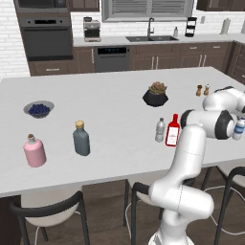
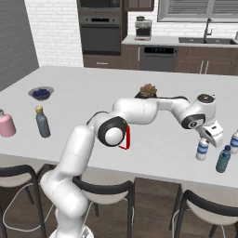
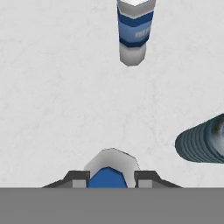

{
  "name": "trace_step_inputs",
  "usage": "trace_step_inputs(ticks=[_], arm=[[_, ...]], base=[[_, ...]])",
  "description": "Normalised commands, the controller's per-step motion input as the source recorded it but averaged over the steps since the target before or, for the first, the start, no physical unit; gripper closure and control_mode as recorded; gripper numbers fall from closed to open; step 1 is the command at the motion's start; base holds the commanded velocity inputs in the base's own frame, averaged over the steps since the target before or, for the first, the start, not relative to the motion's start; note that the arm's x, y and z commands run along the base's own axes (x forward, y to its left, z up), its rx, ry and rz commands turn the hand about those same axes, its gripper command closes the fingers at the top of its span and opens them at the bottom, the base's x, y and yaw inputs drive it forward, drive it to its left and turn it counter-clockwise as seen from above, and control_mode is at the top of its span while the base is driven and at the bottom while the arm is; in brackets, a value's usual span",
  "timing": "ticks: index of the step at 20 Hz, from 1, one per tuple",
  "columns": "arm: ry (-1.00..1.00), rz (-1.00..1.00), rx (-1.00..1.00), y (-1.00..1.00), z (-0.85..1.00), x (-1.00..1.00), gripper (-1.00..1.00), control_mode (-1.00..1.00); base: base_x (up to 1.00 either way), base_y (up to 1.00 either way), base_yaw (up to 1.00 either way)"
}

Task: Move the plastic bottles in the middle to the plastics group, and the glass bottles in the middle to the glass group.

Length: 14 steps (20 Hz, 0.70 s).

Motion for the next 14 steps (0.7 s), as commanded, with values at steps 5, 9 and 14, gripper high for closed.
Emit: trace_step_inputs(ticks=[5, 9, 14], arm=[[0.0, -0.03, 0.03, -0.18, 0.01, 0.02, 1.0, -1.0], [0.0, -0.01, 0.0, -0.03, -0.05, 0.0, 1.0, -1.0], [0.0, 0.0, 0.0, 0.0, -0.05, 0.0, 1.0, -1.0]], base=[[0.0, 0.0, 0.0], [0.0, 0.0, 0.0], [0.0, 0.0, 0.0]])
